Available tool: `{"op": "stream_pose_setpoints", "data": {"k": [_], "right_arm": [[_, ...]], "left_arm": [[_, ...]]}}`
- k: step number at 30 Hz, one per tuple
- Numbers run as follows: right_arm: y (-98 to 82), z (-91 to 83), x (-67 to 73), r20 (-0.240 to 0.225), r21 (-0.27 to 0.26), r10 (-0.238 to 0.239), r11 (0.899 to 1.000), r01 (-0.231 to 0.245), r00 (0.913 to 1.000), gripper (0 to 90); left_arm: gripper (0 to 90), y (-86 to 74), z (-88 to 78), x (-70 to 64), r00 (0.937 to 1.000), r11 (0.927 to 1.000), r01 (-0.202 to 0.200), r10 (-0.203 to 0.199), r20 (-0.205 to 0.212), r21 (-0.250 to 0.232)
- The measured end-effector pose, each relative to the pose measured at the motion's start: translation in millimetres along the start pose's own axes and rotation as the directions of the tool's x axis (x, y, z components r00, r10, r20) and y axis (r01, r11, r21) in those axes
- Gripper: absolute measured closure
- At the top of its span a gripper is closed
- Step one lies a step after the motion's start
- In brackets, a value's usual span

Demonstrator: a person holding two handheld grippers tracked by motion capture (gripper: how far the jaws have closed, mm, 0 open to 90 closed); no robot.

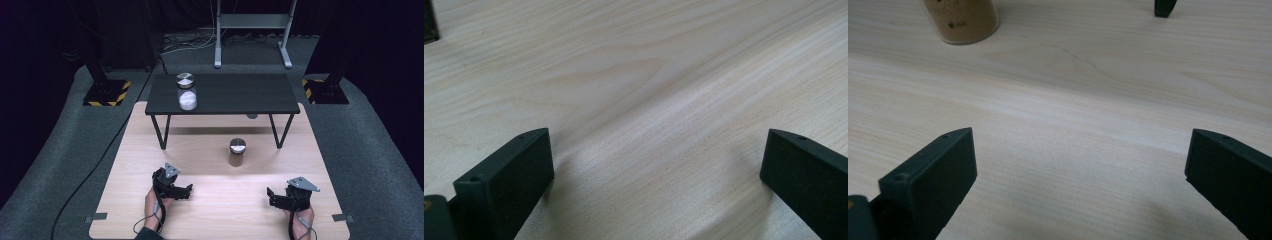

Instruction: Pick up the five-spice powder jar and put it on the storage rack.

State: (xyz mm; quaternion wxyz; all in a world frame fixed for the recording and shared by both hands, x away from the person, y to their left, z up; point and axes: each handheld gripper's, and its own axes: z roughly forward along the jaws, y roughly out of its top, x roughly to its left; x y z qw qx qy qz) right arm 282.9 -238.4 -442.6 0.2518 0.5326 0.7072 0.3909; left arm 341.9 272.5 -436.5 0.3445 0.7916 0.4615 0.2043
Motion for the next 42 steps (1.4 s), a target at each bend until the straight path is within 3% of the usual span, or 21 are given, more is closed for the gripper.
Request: {"op": "stream_pose_setpoints", "data": {"k": [9, 16, 22, 28, 42], "right_arm": [[22.1, 14.1, 12.3, -0.015, -0.026, -0.029, 0.999, 0.029, 0.9995, 0.0], [43.6, 44.0, 27.7, -0.054, -0.04, -0.051, 0.998, 0.049, 0.9972, 0.0], [55.1, 65.8, 40.9, -0.047, -0.061, -0.077, 0.995, 0.075, 0.9959, 0.0], [69.8, 87.7, 57.6, -0.068, -0.095, -0.12, 0.989, 0.113, 0.9905, 0.0], [77.6, 110.5, 68.7, -0.086, -0.148, -0.152, 0.979, 0.138, 0.9847, 0.0]], "left_arm": [[0.5, 0.1, 0.0, 0.2, 1.0, 1.0, 0.0, 0.0, 0.001, 0.001], [0.5, 0.3, -0.1, 0.3, 1.0, 1.0, -0.001, 0.001, 0.001, 0.002], [0.5, -0.2, 0.1, 0.0, 1.0, 1.0, 0.002, -0.002, 0.0, -0.001], [0.5, 0.2, -0.1, 0.2, 1.0, 1.0, -0.001, 0.001, 0.0, 0.001], [0.5, 0.2, -0.1, 0.2, 1.0, 1.0, -0.001, 0.001, 0.0, 0.002]]}}
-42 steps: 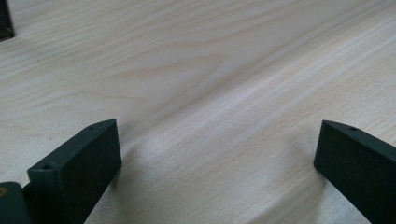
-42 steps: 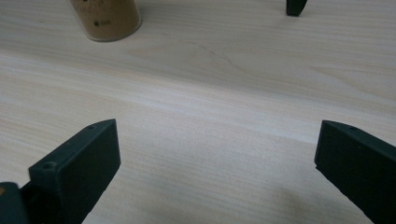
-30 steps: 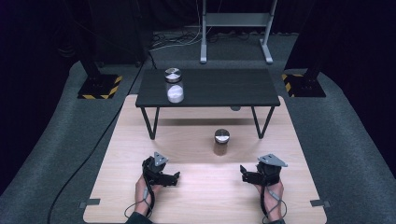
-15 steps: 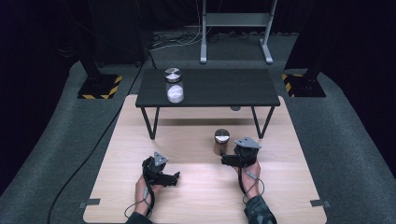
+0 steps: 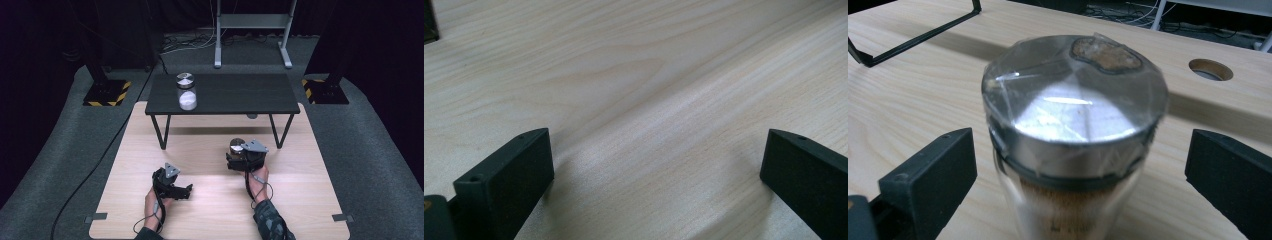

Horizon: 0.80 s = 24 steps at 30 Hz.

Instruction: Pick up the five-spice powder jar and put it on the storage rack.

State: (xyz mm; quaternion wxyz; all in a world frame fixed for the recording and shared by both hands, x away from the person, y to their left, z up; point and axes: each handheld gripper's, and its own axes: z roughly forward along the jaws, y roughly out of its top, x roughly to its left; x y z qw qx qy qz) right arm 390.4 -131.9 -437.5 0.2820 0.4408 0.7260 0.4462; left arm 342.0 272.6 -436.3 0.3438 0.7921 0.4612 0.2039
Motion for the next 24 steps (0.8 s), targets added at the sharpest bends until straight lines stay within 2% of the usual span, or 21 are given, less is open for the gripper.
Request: {"op": "stream_pose_setpoints", "data": {"k": [8, 10, 11, 12, 13, 14, 24], "right_arm": [[-3.9, 10.6, 1.9, 0.012, -0.018, -0.008, 1.0, 0.008, 0.9999, 1.3], [-8.6, 11.3, 3.2, 0.022, -0.044, -0.012, 0.999, 0.013, 0.9997, 12.2], [-8.6, 11.3, 3.2, 0.022, -0.044, -0.012, 0.999, 0.013, 0.9997, 12.2], [-13.1, 11.6, -0.9, 0.0, -0.07, -0.006, 0.998, 0.006, 1.0, 21.2], [-13.1, 11.6, -0.9, 0.0, -0.07, -0.006, 0.998, 0.006, 1.0, 21.2], [-16.3, 12.6, -0.6, -0.011, -0.086, -0.01, 0.996, 0.009, 0.9999, 29.0], [-20.0, 14.4, -5.1, -0.032, -0.103, -0.006, 0.995, 0.003, 0.9995, 29.7]], "left_arm": [[0.5, 0.0, 0.0, 0.0, 1.0, 1.0, 0.0, 0.0, 0.0, 0.0], [0.5, 0.0, 0.0, 0.0, 1.0, 1.0, 0.0, 0.0, 0.0, 0.0], [0.5, 0.0, 0.0, 0.0, 1.0, 1.0, 0.0, 0.0, 0.0, 0.0], [0.5, 0.0, 0.0, 0.0, 1.0, 1.0, 0.0, 0.0, 0.0, 0.0], [0.5, 0.0, 0.0, 0.0, 1.0, 1.0, 0.0, 0.0, 0.0, 0.0], [0.5, 0.0, 0.0, 0.0, 1.0, 1.0, 0.0, 0.0, 0.0, 0.0], [0.5, 0.0, 0.0, 0.2, 1.0, 1.0, -0.001, 0.001, 0.001, 0.0]]}}
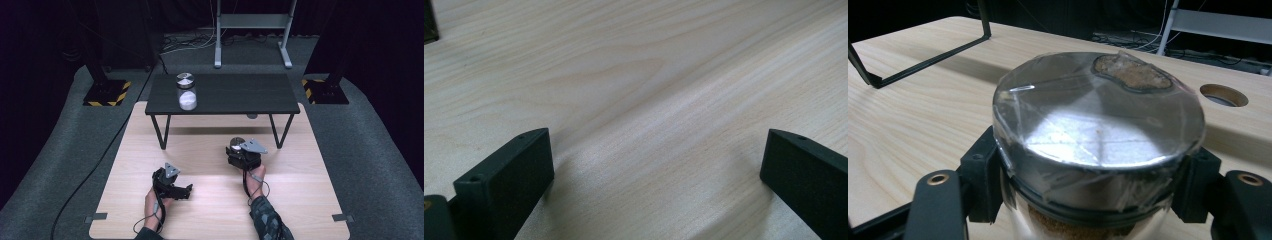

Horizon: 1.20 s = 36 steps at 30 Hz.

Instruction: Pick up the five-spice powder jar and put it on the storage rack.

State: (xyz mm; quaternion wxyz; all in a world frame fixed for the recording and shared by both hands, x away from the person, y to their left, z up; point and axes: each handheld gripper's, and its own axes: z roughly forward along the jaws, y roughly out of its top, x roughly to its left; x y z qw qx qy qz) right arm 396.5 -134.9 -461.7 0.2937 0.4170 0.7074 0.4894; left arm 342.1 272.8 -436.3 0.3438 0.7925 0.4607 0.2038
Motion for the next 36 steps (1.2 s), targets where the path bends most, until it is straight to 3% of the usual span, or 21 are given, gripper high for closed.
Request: {"op": "stream_pose_setpoints", "data": {"k": [14, 23, 36], "right_arm": [[6.2, -4.3, -2.2, -0.016, 0.016, -0.005, 1.0, 0.005, 0.9999, 29.8], [9.7, -10.9, -7.8, -0.021, 0.01, 0.016, 1.0, -0.016, 0.9997, 29.8], [12.7, -21.4, -14.9, -0.007, 0.011, 0.019, 1.0, -0.019, 0.9998, 29.7]], "left_arm": [[0.5, -0.1, 0.0, -0.1, 1.0, 1.0, 0.001, -0.001, 0.0, 0.0], [0.5, 0.0, 0.0, -0.1, 1.0, 1.0, 0.001, -0.001, 0.0, 0.0], [0.5, -0.1, 0.1, 0.0, 1.0, 1.0, 0.0, 0.0, 0.0, -0.001]]}}
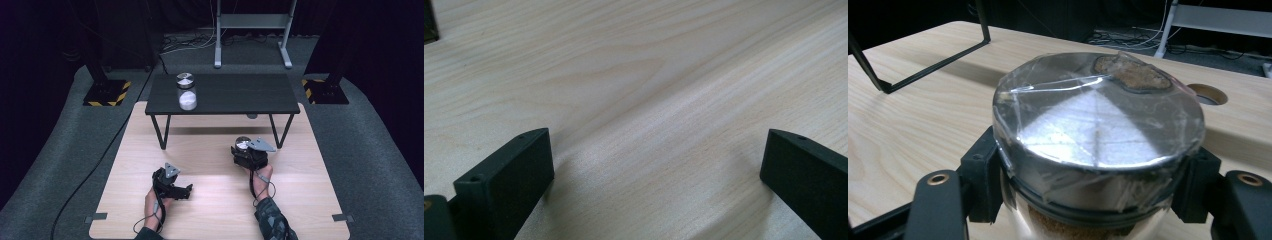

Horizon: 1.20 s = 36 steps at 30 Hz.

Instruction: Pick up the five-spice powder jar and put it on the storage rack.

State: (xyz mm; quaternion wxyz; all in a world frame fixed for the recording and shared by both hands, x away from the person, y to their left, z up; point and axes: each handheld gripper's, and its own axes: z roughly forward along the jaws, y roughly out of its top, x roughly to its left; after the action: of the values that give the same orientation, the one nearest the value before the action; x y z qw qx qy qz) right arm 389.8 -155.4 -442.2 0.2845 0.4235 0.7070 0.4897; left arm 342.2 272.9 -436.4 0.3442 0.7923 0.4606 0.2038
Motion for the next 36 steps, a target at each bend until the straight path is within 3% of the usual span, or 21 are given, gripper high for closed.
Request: {"op": "stream_pose_setpoints", "data": {"k": [25, 36], "right_arm": [[9.0, -17.9, -18.5, 0.042, 0.018, 0.007, 1.0, -0.007, 0.9991, 29.7], [15.8, -27.6, -23.8, 0.066, -0.003, 0.006, 1.0, -0.006, 0.9978, 29.7]], "left_arm": [[0.5, 0.0, 0.0, -0.1, 1.0, 1.0, 0.0, 0.0, -0.001, 0.0], [0.5, 0.0, 0.0, -0.1, 1.0, 1.0, 0.0, 0.0, 0.0, 0.0]]}}
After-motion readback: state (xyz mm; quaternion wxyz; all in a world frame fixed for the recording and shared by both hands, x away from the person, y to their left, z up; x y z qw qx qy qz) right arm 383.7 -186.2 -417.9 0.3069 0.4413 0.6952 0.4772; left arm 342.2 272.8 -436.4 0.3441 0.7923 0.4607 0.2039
